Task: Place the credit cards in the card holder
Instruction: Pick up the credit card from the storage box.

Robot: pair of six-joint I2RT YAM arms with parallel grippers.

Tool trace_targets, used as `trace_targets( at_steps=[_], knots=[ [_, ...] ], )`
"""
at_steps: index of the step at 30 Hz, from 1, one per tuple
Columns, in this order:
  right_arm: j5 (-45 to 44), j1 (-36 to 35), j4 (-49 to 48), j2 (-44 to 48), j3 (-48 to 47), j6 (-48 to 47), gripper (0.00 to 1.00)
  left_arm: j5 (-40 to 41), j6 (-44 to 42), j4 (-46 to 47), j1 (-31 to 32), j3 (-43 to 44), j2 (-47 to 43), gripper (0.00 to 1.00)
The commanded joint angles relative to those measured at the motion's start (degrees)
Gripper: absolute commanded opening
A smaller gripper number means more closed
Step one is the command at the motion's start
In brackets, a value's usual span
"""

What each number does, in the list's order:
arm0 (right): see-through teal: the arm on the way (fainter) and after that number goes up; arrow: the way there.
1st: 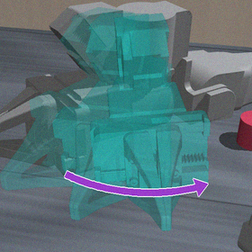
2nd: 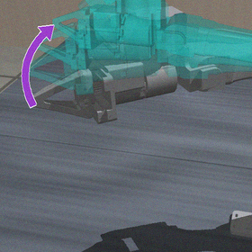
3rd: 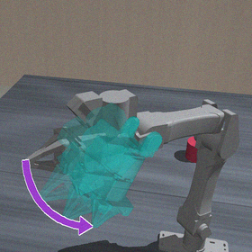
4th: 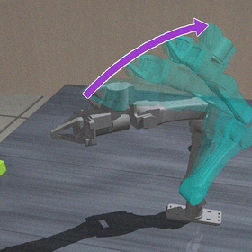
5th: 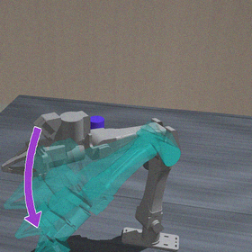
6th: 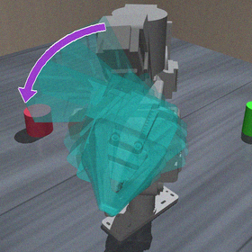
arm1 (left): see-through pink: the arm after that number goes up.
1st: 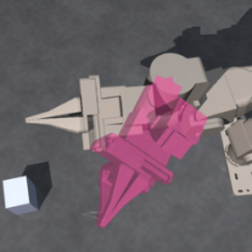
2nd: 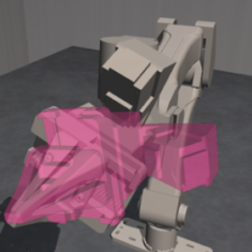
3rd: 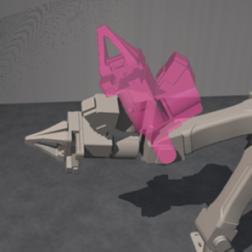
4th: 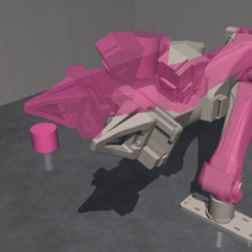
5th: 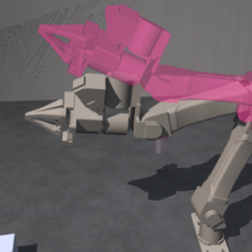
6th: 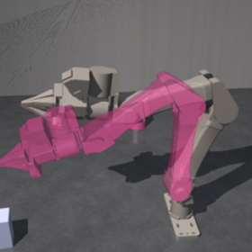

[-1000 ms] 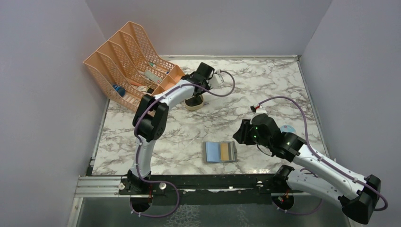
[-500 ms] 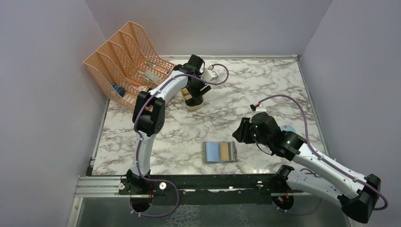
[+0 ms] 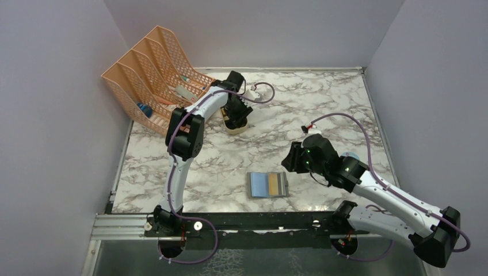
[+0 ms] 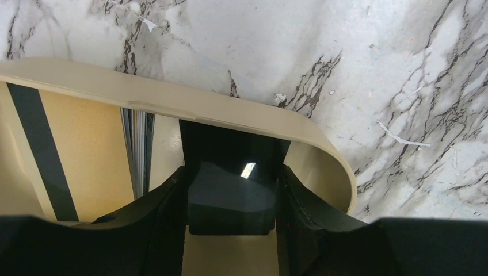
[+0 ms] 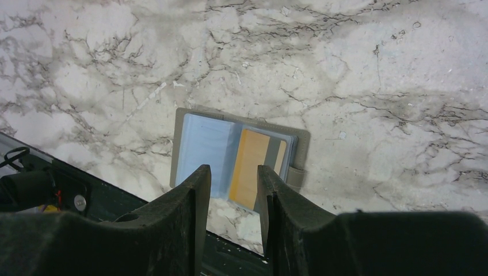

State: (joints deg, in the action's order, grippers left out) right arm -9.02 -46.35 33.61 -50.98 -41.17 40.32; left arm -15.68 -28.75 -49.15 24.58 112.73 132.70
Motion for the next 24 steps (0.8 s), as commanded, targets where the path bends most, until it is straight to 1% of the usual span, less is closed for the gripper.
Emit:
trace_targets(
  at_steps=[1,2,3,7,11,17,24],
  knots=[
    [-0.87,-0.23,-0.11,0.2,-1.29,-0.34,0.36,-2.61,1.8,-1.87,-0.02,-0.02,1.27,0.28],
    [-0.78,-0.23,-0.24,0.23,-1.11,-0.25,0.36,-2.56,2.1,-1.84,-0.04,-0.18,0.75,0.2],
    [-0.68,-0.23,-0.47,0.23,-1.0,-0.17,0.36,-2.34,2.55,-1.83,0.02,-0.22,0.31,0.15],
    [0.03,-0.19,-1.04,0.05,-0.45,0.03,0.36,0.45,3.84,-1.84,0.01,0.45,-1.36,0.0],
    [0.07,-0.23,-1.15,-0.02,-0.34,0.07,0.36,3.45,3.68,-1.23,-0.02,1.73,-3.14,0.0],
    [0.05,-0.23,-1.26,0.65,-0.06,0.19,0.36,4.08,3.97,-1.24,0.01,2.85,-5.74,0.0],
    [0.48,-0.23,-1.84,0.54,0.3,0.2,0.36,6.7,8.56,-1.35,-0.02,2.58,-9.14,0.0]
  ],
)
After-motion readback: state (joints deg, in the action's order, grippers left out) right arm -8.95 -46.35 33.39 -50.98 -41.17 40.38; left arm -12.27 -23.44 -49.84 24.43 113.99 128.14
